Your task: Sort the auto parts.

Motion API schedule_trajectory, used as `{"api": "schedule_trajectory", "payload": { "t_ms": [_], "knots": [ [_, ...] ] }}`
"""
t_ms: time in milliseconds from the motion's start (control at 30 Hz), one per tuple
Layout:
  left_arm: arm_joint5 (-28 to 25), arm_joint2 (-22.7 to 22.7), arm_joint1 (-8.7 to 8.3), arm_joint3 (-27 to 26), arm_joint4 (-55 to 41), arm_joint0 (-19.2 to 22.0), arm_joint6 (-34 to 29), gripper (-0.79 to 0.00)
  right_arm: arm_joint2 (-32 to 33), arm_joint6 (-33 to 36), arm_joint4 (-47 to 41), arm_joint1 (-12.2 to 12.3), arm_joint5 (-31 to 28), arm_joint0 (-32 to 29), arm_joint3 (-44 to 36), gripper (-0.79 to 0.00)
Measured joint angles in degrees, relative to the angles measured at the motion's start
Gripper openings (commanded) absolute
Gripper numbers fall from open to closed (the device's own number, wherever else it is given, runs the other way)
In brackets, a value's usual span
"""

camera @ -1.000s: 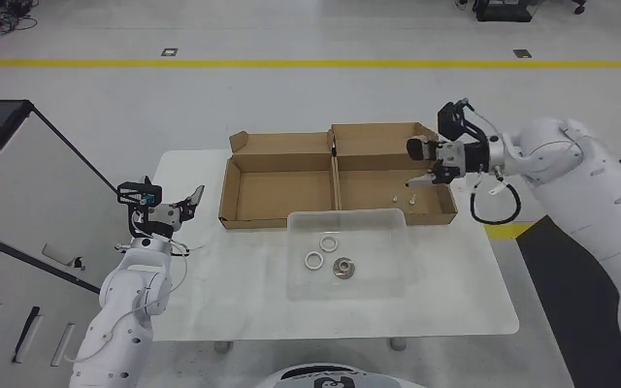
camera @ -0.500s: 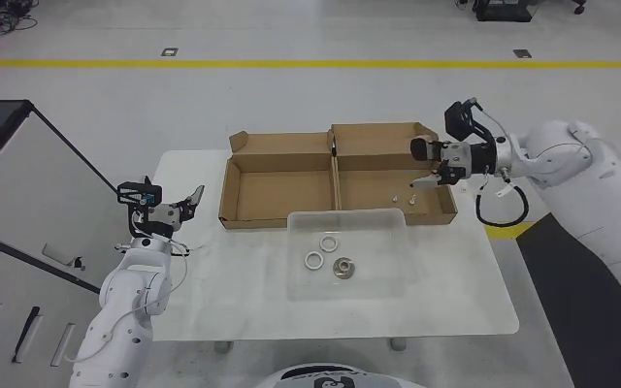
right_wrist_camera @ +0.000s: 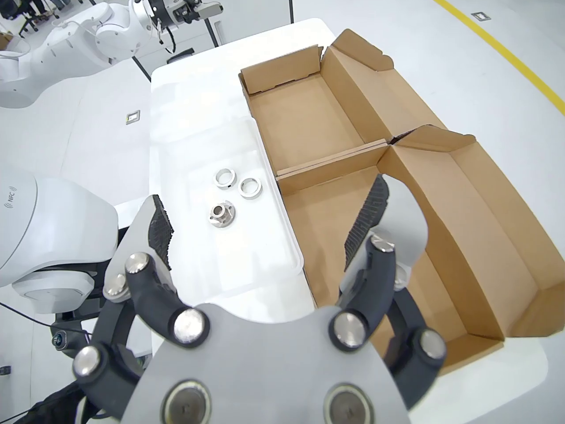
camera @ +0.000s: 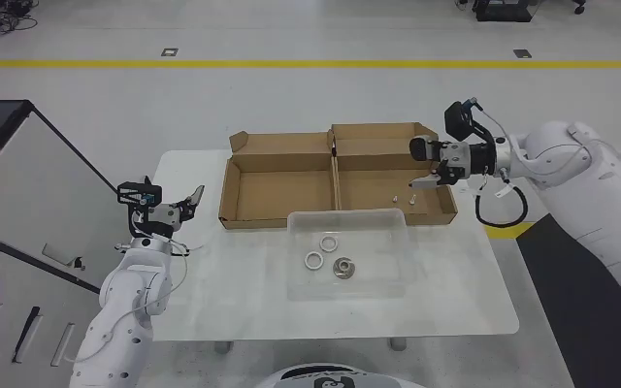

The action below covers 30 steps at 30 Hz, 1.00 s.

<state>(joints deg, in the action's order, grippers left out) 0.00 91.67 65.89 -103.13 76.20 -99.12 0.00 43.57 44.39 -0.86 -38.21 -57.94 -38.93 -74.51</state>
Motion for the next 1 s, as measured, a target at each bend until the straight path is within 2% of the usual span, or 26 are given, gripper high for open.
{"api": "schedule_trajectory", "payload": {
  "t_ms": [167, 433, 767, 867, 1000],
  "knots": [
    [0.0, 0.0, 0.0, 0.0, 0.0, 0.0, 0.0, 0.0, 2.03, -0.56, -4.31, 0.93, -0.06, -2.24, -1.61, 0.0],
    [0.0, 0.0, 0.0, 0.0, 0.0, 0.0, 0.0, 0.0, 6.79, 1.94, -17.04, 2.72, -0.06, -7.22, -2.77, 0.0],
    [-0.26, 0.12, -0.03, -0.22, 0.35, 0.18, -0.23, 0.0, 7.01, 1.89, -17.57, 2.79, -0.06, -7.46, -2.79, 0.0],
    [-2.89, 0.65, -0.24, -2.06, 1.41, 0.72, -2.15, 0.0, 7.01, 1.89, -17.57, 2.79, -0.06, -7.46, -2.79, 0.0],
    [-9.06, 0.54, -0.69, -6.01, 3.6, 1.4, -9.06, 0.0, 7.01, 1.89, -17.57, 2.79, -0.06, -7.46, -2.79, 0.0]
  ]
}}
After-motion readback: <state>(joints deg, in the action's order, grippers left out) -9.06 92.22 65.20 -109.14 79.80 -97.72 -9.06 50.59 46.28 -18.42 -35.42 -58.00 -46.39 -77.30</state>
